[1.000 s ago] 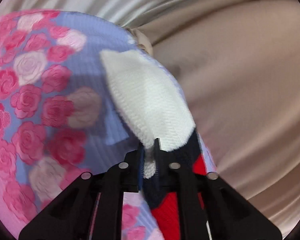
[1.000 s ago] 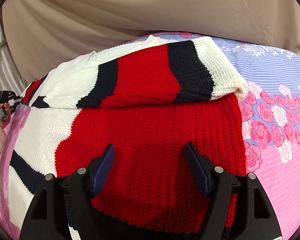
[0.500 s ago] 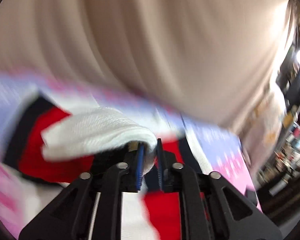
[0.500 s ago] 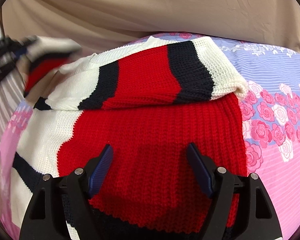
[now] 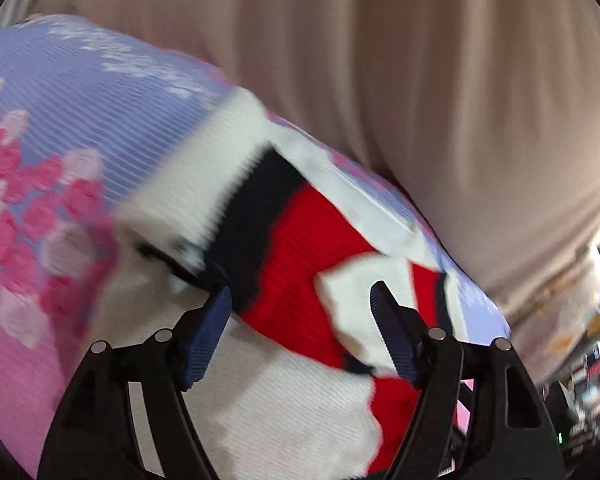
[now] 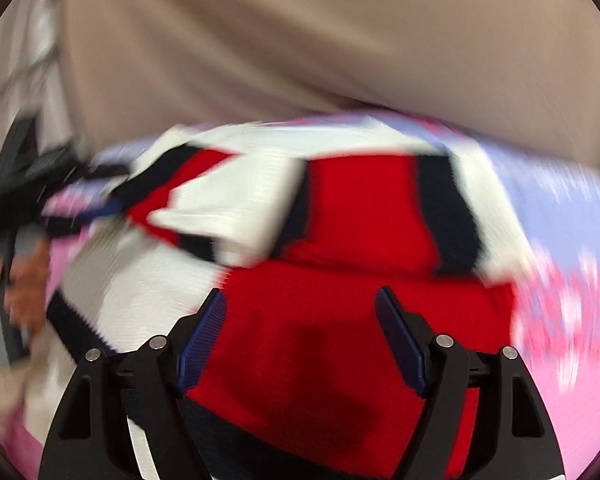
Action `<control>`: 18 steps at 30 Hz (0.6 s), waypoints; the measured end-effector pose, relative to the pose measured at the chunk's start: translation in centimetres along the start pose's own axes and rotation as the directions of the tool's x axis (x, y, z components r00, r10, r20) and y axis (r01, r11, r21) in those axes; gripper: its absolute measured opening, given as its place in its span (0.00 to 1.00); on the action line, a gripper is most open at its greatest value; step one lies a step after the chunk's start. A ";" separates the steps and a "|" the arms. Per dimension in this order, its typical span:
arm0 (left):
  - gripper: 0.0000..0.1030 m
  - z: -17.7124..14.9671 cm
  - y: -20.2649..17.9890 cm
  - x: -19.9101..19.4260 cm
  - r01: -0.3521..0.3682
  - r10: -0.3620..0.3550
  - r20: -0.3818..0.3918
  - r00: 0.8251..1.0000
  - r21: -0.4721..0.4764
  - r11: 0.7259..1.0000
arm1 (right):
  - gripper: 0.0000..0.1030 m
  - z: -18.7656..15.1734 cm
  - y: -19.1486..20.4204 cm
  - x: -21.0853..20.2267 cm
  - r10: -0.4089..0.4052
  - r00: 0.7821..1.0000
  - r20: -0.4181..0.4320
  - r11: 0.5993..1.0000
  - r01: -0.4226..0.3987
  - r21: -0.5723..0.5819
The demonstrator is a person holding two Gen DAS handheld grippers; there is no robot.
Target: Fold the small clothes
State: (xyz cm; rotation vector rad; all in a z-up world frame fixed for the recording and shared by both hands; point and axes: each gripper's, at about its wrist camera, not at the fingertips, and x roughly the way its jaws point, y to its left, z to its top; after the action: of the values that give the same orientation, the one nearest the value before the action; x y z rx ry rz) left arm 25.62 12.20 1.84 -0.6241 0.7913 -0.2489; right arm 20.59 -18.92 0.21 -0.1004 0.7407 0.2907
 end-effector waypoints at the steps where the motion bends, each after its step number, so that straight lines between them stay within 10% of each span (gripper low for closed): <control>1: 0.67 0.4 0.9 0.2 -0.002 0.002 -0.001 1.000 -0.034 0.999 | 0.73 0.9 1.8 0.9 -0.004 1.000 -0.006 0.998 0.004 -0.068; 5: 0.59 1.1 2.9 1.4 -0.022 0.018 -0.029 0.999 -0.137 0.990 | 0.72 3.7 7.1 5.7 -0.044 0.998 -0.033 0.969 0.035 -0.246; 6: 0.59 0.9 3.2 1.3 -0.023 0.019 -0.023 1.000 -0.152 0.988 | 0.61 4.1 7.6 6.7 -0.052 0.997 -0.048 0.964 0.038 -0.263; 7: 0.58 0.9 3.2 1.4 -0.016 0.013 -0.018 1.000 -0.165 0.986 | 0.25 4.7 7.6 7.8 -0.074 0.995 -0.067 0.962 0.054 -0.267; 9: 0.58 0.6 3.4 1.1 0.005 -0.007 -0.011 1.000 -0.194 0.981 | 0.06 5.6 6.0 7.7 -0.061 0.996 -0.057 0.980 0.049 -0.192; 12: 0.58 0.5 3.8 -0.4 0.013 -0.013 0.006 1.000 -0.170 0.985 | 0.05 6.4 -1.3 3.9 -0.024 0.998 0.053 0.994 0.018 0.106; 14: 0.58 0.3 4.0 -1.3 -0.020 0.023 0.023 0.999 -0.128 0.992 | 0.06 4.9 -7.7 1.9 -0.025 0.995 0.092 0.936 -0.009 0.352; 18: 0.58 0.9 4.0 0.0 -0.042 0.040 -0.014 0.999 -0.119 0.992 | 0.20 0.2 -14.8 3.3 -0.091 0.994 -0.057 0.828 0.107 0.551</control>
State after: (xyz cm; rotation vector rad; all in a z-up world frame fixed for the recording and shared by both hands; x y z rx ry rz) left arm 26.16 15.79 -0.12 -0.7182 0.8337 -0.1689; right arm 27.45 -32.26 -2.04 0.4116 0.8206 -0.0361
